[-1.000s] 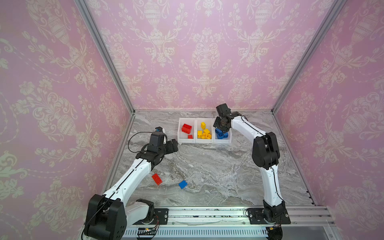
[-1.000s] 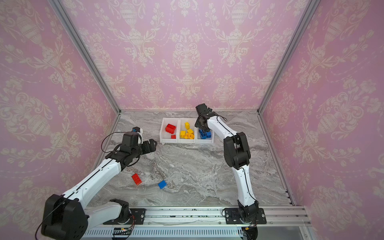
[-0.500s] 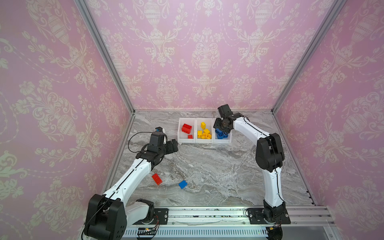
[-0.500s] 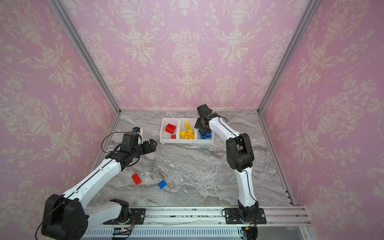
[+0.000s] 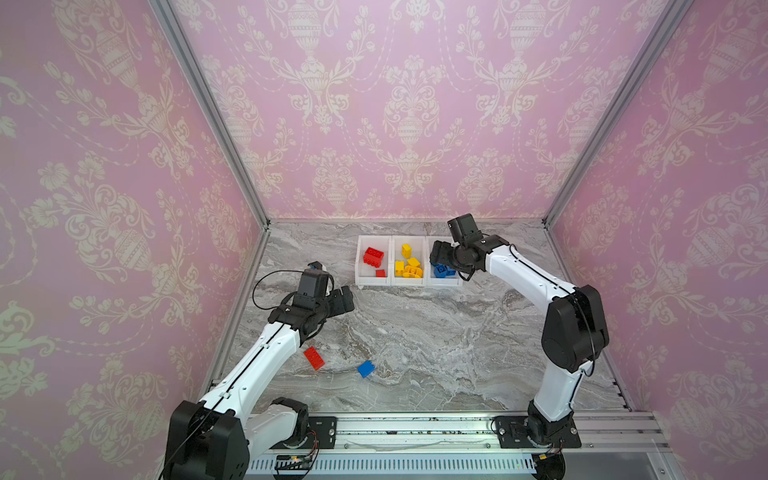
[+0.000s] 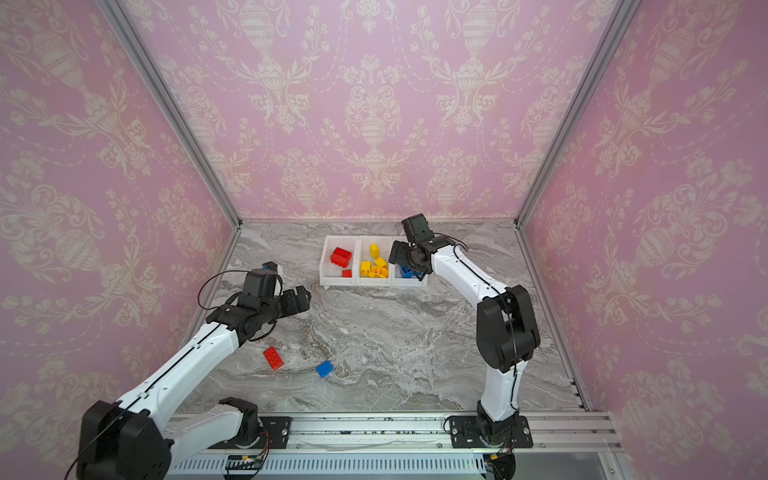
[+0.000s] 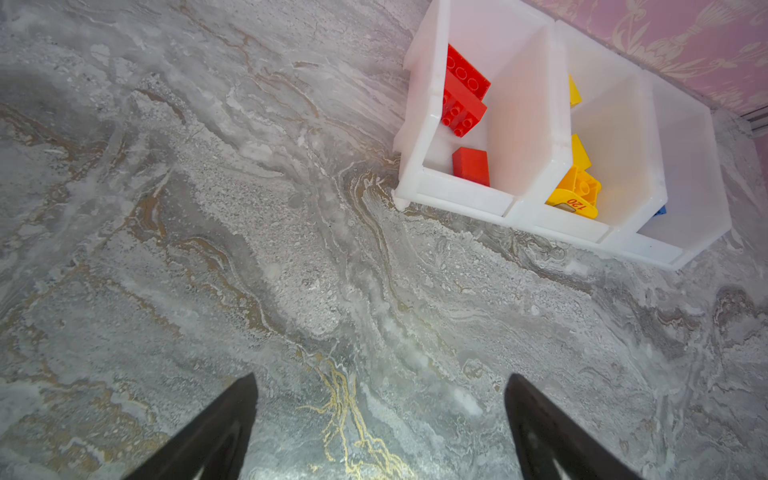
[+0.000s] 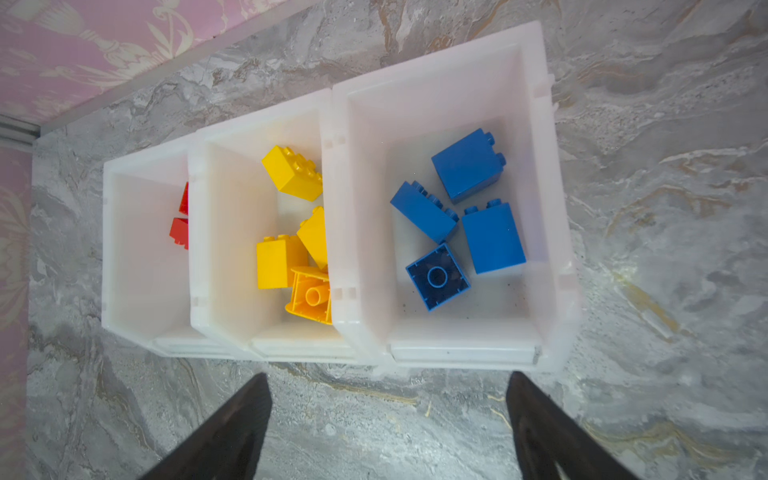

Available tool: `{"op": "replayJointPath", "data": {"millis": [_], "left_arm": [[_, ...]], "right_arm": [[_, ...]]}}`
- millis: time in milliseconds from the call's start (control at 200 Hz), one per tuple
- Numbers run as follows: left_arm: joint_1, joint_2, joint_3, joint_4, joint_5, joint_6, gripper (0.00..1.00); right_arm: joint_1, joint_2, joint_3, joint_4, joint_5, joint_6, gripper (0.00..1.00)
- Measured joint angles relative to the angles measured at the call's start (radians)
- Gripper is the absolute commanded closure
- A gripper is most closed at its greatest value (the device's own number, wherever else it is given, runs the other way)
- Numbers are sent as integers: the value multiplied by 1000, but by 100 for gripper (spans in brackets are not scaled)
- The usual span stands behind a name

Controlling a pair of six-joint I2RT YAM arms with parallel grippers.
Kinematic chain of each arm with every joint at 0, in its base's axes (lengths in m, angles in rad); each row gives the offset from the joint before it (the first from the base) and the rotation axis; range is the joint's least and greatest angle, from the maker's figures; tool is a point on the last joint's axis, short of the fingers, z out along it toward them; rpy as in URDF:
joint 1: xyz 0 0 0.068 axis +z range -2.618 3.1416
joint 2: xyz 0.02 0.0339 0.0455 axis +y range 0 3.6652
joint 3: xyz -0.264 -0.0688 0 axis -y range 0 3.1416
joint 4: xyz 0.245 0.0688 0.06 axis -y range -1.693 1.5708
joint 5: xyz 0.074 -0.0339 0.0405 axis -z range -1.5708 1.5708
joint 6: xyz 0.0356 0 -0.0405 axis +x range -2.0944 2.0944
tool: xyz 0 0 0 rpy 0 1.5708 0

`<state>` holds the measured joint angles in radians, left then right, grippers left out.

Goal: Sort the legos into containers by color
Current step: 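Lower the left gripper onto the last red brick while the right gripper withdraws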

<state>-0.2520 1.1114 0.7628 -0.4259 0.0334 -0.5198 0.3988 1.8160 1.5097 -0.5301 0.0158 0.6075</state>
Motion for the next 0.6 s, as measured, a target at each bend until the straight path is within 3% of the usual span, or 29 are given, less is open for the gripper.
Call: {"op": "replayJointPath", "data": {"millis": [95, 600], "left_arm": [[0, -14, -8, -45, -13, -22, 2], [0, -98, -65, -272, -43, -146, 3]], "right_arm": [[4, -56, -69, 19, -21, -21, 0], [32, -248, -300, 85, -117, -84, 0]]}}
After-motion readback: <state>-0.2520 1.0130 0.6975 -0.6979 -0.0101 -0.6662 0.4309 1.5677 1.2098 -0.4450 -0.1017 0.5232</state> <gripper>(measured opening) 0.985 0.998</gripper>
